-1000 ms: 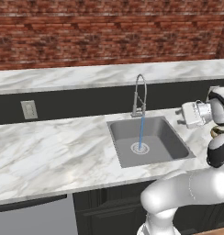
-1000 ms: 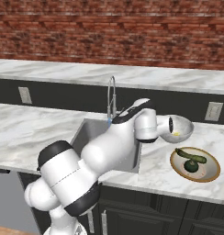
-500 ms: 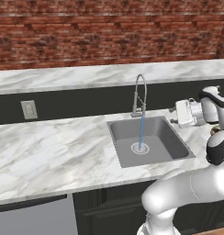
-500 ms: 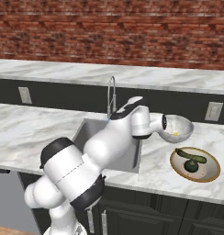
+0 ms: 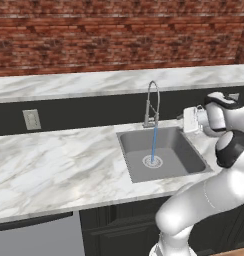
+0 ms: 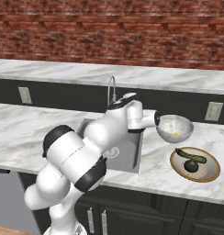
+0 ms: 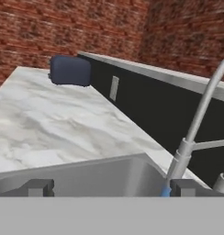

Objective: Pick the squashs from the sink and place them in one bowl. Place the lemon wedge in the other bowl. Then turn off the sink faucet.

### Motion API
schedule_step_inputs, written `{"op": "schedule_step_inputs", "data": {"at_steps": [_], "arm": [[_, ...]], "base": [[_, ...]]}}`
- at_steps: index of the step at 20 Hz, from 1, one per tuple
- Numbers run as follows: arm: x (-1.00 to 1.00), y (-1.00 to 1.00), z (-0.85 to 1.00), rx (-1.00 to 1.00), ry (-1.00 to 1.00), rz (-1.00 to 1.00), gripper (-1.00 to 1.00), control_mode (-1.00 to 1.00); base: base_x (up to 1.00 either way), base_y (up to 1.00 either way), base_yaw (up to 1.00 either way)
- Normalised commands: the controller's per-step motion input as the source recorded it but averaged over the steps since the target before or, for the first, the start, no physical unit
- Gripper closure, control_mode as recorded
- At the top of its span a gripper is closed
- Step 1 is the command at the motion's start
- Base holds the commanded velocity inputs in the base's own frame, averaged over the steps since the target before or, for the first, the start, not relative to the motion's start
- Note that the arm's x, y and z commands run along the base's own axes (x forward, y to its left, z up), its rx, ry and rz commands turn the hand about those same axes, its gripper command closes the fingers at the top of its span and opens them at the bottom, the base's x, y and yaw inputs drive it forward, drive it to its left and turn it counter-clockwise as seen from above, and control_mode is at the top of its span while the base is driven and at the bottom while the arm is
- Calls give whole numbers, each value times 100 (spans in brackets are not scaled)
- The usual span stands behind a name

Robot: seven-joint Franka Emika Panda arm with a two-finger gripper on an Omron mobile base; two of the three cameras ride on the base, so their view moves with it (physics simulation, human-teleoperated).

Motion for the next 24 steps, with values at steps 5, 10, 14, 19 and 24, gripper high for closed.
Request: {"op": "schedule_step_inputs", "data": {"at_steps": [5, 10, 14, 19, 24], "arm": [[49, 0, -17, 0, 0, 6, -100, -100], [57, -1, -21, 0, 0, 13, -100, -100], [34, -18, -23, 1, 0, 14, -100, -100], [2, -35, -11, 4, -9, 11, -100, -100], [8, -27, -6, 5, -10, 8, -100, -100]], "base": [[0, 0, 0], [0, 0, 0], [0, 0, 0], [0, 0, 0], [0, 0, 0]]}}
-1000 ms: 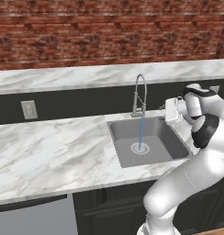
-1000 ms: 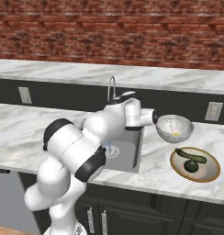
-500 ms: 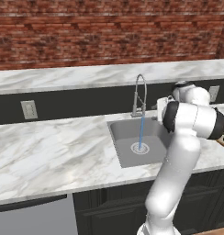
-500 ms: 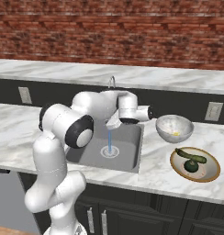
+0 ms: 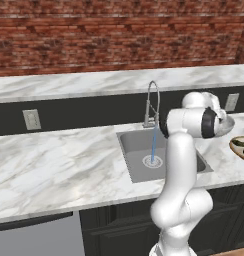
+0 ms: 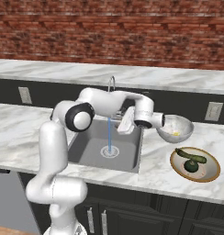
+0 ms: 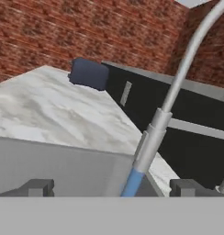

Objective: Pick the squashs from the sink and place them in one bowl. Place the lemon wedge in the other bowl. Then turn off the sink faucet.

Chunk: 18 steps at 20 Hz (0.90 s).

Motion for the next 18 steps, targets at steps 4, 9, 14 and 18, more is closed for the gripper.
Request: {"op": "schedule_step_inputs", "data": {"at_steps": [4, 9, 14, 18], "arm": [[35, -9, -8, 5, -6, 10, -100, -100], [50, 0, -12, 3, -1, 11, -100, -100], [46, 5, -19, 2, 0, 5, -100, -100], [25, 15, -32, 0, 0, 0, -100, -100]], "base": [[0, 0, 0], [0, 0, 0], [0, 0, 0], [0, 0, 0]]}}
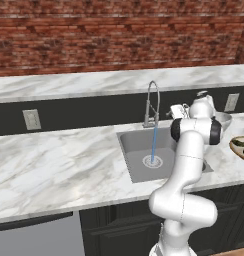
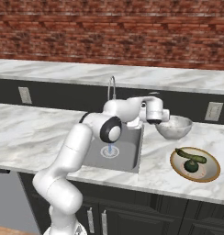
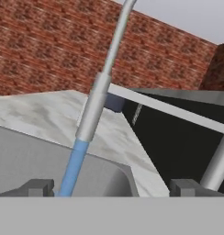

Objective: Pick the squashs from the sink and place them in one bowl. Place the lemon wedge in the other bowl. Then turn off the sink faucet.

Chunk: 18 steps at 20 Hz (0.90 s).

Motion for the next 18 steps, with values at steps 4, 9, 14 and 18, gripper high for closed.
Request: {"op": "schedule_step_inputs", "data": {"at_steps": [4, 9, 14, 18], "arm": [[17, 20, -26, 0, 0, -6, -100, -100], [4, 10, -21, 0, -3, -10, -100, -100], [3, 5, -7, 0, -1, -8, -100, -100], [10, 2, 0, 0, 0, -6, -100, -100]], "base": [[0, 0, 0], [0, 0, 0], [0, 0, 0], [0, 0, 0]]}}
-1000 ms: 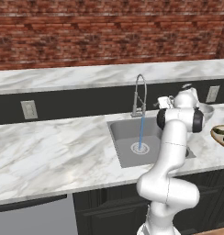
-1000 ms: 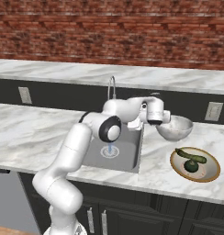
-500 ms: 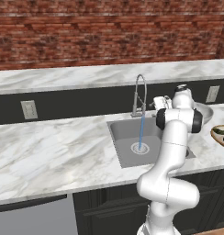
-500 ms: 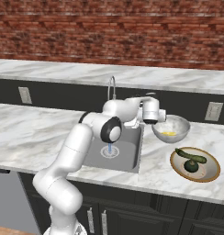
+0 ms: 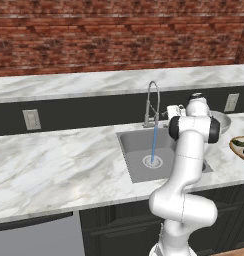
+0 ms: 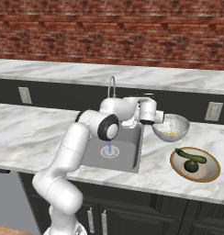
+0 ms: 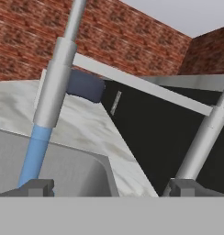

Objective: Pick the squashs from the sink and place them in one bowl. Place the lemon wedge in the other bowl. Then turn off the sink faucet.

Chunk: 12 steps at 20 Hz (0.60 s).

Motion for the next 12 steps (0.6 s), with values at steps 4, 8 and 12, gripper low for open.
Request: {"op": "schedule_step_inputs", "data": {"at_steps": [4, 8, 12], "arm": [[4, 0, 2, 0, -2, -1, -100, -100], [9, 0, 1, 0, -1, 0, -100, -100], [21, 0, 0, 0, 0, 0, -100, -100]], "base": [[0, 0, 0], [0, 0, 0], [0, 0, 0]]}}
